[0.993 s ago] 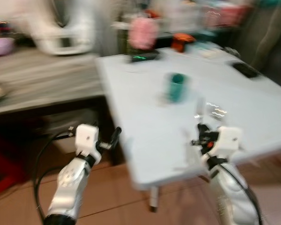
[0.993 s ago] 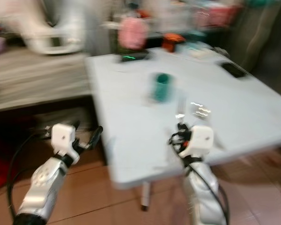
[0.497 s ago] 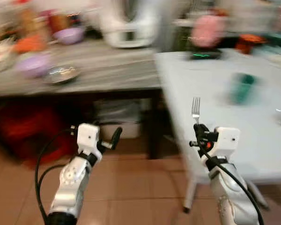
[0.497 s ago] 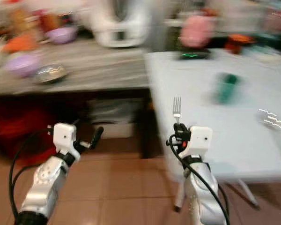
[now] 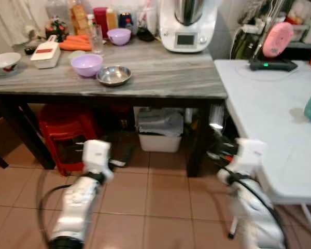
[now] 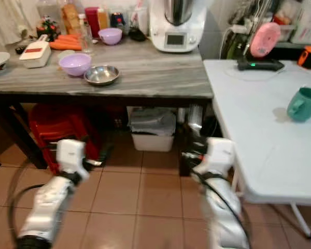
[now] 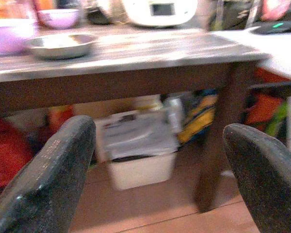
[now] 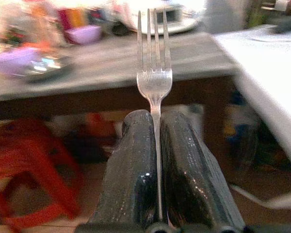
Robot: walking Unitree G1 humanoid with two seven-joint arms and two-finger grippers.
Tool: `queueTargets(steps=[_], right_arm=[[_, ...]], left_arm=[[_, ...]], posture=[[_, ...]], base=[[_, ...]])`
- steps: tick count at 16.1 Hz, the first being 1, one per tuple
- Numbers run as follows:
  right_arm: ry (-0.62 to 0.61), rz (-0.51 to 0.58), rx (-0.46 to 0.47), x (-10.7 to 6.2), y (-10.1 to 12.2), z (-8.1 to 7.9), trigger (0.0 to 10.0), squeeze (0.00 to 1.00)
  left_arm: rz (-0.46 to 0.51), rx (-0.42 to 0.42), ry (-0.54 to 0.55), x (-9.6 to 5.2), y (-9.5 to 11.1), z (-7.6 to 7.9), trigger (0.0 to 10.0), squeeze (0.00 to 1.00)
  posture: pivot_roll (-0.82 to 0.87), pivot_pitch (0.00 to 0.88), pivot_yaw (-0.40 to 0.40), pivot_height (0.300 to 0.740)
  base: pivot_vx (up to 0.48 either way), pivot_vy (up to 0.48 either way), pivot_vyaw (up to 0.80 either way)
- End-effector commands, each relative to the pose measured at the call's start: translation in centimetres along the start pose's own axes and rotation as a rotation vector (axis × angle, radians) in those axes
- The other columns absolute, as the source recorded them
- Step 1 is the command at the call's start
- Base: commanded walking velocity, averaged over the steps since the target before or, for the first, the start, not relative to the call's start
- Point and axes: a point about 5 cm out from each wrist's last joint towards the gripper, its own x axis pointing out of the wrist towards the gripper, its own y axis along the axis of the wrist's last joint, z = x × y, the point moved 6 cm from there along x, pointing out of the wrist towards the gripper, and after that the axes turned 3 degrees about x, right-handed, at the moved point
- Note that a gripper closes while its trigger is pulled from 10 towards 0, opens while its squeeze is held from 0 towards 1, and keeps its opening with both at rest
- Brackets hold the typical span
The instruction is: Setting the table
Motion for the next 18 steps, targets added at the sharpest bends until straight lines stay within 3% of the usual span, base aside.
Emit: queueTargets(steps=[1, 12, 18], right_arm=[[-0.04, 0.012, -0.018, -0.13, 0.48, 1.22, 10.0, 0.0], [-0.03, 0.022, -0.012, 0.03, 0.6, 1.03, 10.0, 0.0], [-0.02, 0.027, -0.025, 0.07, 0.77, 1.05, 10.0, 0.0]], left_arm=[[0.011, 0.0, -0.017, 0.42, 0.31, 0.74, 10.0, 0.0], [0.016, -0.001, -0.02, 0.81, 0.44, 1.02, 10.0, 0.0], [0.041, 0.025, -0.055, 0.85, 0.86, 1.46, 10.0, 0.0]], posture=[[-0.01, 0.0, 0.031, 0.74], [-0.01, 0.0, 0.034, 0.74], [-0.01, 0.0, 0.029, 0.74]], base=[[0.0, 0.405, 0.0], [0.0, 0.437, 0.0], [0.0, 0.0, 0.0]])
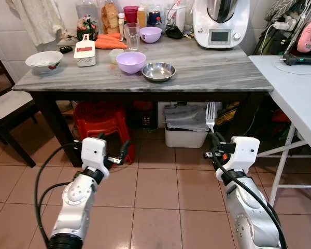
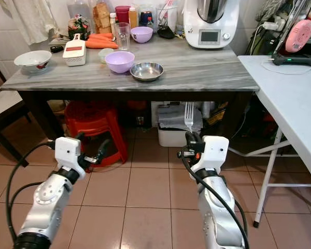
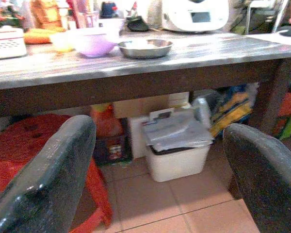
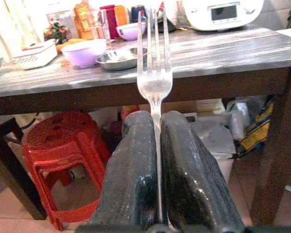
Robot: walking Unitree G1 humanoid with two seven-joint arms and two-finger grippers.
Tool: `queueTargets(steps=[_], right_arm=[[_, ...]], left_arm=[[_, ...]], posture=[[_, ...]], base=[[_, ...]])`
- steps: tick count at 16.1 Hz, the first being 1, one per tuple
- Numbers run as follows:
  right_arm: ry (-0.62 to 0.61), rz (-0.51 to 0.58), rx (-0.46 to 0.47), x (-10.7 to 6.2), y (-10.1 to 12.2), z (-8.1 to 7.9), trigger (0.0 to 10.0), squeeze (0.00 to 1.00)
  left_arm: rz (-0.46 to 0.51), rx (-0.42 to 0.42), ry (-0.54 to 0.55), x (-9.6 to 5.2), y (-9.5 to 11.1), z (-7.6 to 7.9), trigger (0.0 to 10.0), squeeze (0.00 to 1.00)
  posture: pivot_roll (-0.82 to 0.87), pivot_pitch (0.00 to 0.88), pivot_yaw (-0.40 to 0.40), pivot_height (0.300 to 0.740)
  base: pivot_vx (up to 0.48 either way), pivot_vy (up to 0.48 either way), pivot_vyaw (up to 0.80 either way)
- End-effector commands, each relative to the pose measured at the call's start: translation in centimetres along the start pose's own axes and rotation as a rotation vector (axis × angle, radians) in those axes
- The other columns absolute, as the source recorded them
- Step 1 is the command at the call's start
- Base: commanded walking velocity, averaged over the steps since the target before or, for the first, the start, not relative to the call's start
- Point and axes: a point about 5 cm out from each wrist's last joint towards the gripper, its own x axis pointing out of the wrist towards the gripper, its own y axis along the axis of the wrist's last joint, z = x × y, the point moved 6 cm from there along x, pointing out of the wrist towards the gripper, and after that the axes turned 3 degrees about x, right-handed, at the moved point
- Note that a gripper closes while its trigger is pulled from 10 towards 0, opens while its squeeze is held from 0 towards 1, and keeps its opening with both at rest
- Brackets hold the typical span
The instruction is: Setting the table
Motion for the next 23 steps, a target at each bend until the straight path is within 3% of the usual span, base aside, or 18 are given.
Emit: queueTargets(steps=[1, 23], right_arm=[[-0.015, 0.022, -0.008, 0.0, 0.6, 0.5, 10.0, 0.0], [-0.012, 0.021, -0.023, 0.0, 0.6, 0.7, 10.0, 0.0]], left_arm=[[0.01, 0.011, -0.028, 0.2, 0.3, 0.5, 10.0, 0.0], [0.024, -0.023, -0.075, 0.2, 0.1, 1.8, 10.0, 0.0]], posture=[[-0.01, 0.0, 0.028, 0.74], [-0.02, 0.0, 0.021, 0.74]], base=[[0.247, 0.0, 0.0], [0.412, 0.0, 0.0]])
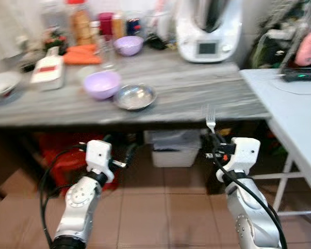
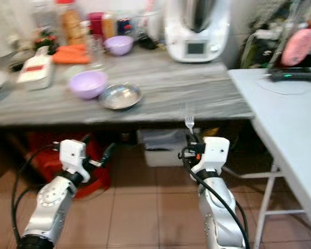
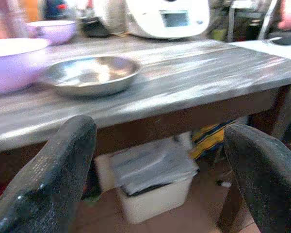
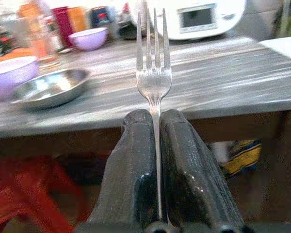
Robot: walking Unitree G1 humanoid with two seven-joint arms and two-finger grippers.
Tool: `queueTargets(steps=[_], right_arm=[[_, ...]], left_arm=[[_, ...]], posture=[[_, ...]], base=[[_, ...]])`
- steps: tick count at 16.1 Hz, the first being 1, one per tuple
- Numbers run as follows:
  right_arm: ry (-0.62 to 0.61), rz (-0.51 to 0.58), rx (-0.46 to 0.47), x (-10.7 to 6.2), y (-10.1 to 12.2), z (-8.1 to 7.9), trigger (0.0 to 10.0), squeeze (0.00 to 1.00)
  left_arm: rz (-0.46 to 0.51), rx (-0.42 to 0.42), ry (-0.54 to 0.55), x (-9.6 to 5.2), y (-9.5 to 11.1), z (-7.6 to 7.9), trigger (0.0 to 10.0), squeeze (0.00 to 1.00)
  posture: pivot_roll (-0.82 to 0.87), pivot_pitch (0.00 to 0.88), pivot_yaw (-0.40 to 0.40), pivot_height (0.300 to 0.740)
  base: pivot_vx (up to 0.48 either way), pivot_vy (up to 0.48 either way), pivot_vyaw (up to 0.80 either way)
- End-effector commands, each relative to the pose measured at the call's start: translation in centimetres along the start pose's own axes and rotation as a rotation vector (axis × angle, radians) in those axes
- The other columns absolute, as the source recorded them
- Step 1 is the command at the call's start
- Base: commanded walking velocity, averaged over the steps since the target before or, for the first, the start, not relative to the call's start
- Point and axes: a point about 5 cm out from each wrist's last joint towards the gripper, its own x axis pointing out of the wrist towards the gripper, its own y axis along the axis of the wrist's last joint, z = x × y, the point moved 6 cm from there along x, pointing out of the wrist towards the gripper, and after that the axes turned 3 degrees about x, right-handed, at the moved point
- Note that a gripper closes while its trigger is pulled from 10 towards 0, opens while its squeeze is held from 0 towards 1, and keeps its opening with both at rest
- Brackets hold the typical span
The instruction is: Setting the table
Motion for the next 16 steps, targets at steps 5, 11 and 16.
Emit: queueTargets(steps=[5, 11, 16], right_arm=[[-0.009, 0.02, -0.013, 0.1, 0.6, 0.3, 10.0, 0.0], [-0.009, 0.019, -0.014, 0.1, 0.6, 0.3, 10.0, 0.0], [-0.004, 0.015, -0.016, -0.1, 0.4, 0.3, 10.0, 0.0]], left_arm=[[0.011, 0.002, -0.007, 0.2, 0.3, 0.2, 10.0, 0.0], [0.01, 0.002, -0.003, 0.3, 0.3, 0.4, 10.0, 0.0], [0.007, 0.019, 0.07, -0.5, 0.1, -0.8, 10.0, 0.0]], posture=[[-0.02, 0.0, 0.021, 0.74], [-0.02, 0.0, 0.021, 0.74], [-0.02, 0.0, 0.021, 0.74]], base=[[0.449, 0.0, 0.0], [0.448, 0.0, 0.18], [0.0, 0.0, 0.0]])
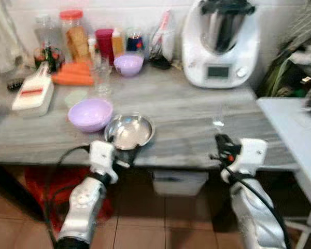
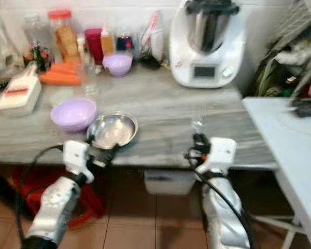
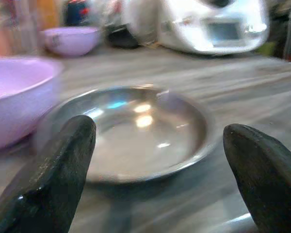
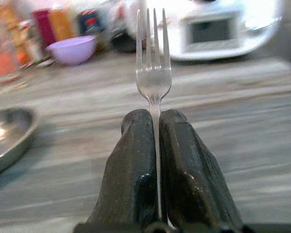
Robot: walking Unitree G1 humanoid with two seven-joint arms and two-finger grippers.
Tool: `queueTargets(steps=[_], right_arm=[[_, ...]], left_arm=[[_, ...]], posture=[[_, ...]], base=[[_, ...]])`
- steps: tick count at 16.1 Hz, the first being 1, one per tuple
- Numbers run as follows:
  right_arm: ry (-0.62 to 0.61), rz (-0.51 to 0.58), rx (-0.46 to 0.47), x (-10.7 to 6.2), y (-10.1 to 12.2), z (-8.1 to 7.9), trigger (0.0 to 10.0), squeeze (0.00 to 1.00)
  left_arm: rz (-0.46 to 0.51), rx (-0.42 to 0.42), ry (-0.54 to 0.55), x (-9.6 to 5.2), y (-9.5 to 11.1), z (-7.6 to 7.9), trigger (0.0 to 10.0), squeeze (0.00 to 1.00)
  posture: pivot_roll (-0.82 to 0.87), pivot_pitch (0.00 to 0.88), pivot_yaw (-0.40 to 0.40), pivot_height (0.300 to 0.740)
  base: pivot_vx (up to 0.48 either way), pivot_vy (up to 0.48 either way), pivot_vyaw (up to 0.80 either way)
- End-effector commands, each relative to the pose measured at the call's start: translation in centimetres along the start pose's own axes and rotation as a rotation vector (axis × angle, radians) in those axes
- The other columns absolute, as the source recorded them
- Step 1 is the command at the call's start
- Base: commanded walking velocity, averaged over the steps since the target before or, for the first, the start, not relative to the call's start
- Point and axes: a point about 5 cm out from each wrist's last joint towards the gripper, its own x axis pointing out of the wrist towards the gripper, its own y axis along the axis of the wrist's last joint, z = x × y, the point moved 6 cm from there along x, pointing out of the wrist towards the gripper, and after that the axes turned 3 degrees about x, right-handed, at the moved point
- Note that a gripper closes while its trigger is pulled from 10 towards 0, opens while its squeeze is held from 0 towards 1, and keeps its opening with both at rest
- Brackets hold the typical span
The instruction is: Setting the table
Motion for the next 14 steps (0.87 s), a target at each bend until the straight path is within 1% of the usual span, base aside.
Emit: queueTargets(steps=[1, 2, 4, 5, 6, 8, 11, 12, 14], right_arm=[[0.0, 0.018, -0.013, -0.1, 0.5, 0.2, 10.0, 0.0], [0.001, 0.018, -0.012, -0.1, 0.5, 0.1, 10.0, 0.0], [-0.002, 0.017, -0.007, -0.1, 0.5, 0.1, 10.0, 0.0], [-0.003, 0.017, -0.006, -0.2, 0.4, 0.0, 10.0, 0.0], [-0.002, 0.016, -0.005, -0.2, 0.4, 0.0, 10.0, 0.0], [-0.009, 0.016, 0.003, -0.1, 0.3, 0.0, 10.0, 0.0], [-0.039, 0.008, 0.033, 0.4, 0.1, 0.3, 10.0, 0.0], [-0.037, 0.007, 0.029, 0.5, 0.1, 0.3, 10.0, 0.0], [-0.031, -0.032, 0.037, 2.0, -0.3, -0.4, 10.0, 0.0]], left_arm=[[0.016, 0.037, 0.031, -0.3, 0.4, -0.5, 10.0, 0.0], [0.009, 0.061, 0.067, -0.7, 0.2, -1.1, 10.0, 0.0], [-0.008, 0.081, 0.106, -1.5, -0.2, -1.8, 10.0, 0.0], [-0.015, 0.083, 0.107, -1.8, -0.4, -1.9, 10.0, 0.0], [-0.018, 0.087, 0.109, -2.0, -0.4, -1.9, 10.0, 0.0], [-0.037, 0.059, 0.089, -2.1, -0.7, -1.7, 10.0, 0.0], [-0.029, 0.05, 0.037, -2.1, -0.4, -0.8, 10.0, 0.0], [-0.028, 0.05, 0.032, -2.2, -0.4, -0.7, 10.0, 0.0], [-0.043, 0.055, 0.007, -2.7, -0.7, -0.4, 10.0, 0.0]], posture=[[-0.02, 0.0, 0.021, 0.74], [-0.02, 0.0, 0.021, 0.74], [-0.01, 0.0, 0.026, 0.74], [-0.01, 0.0, 0.027, 0.74], [-0.01, 0.0, 0.027, 0.74], [0.0, 0.0, 0.028, 0.74], [0.0, 0.0, 0.031, 0.74], [0.0, 0.0, 0.034, 0.74], [-0.01, 0.0, 0.037, 0.74]], base=[[0.0, 0.0, 0.0], [0.0, 0.0, 0.63], [0.0, 0.0, 0.73], [0.0, 0.0, 0.52], [0.0, 0.0, 0.0], [0.0, 0.0, 0.0], [0.0, 0.0, 0.0], [0.0, 0.0, 0.0], [0.0, 0.0, 0.0]])
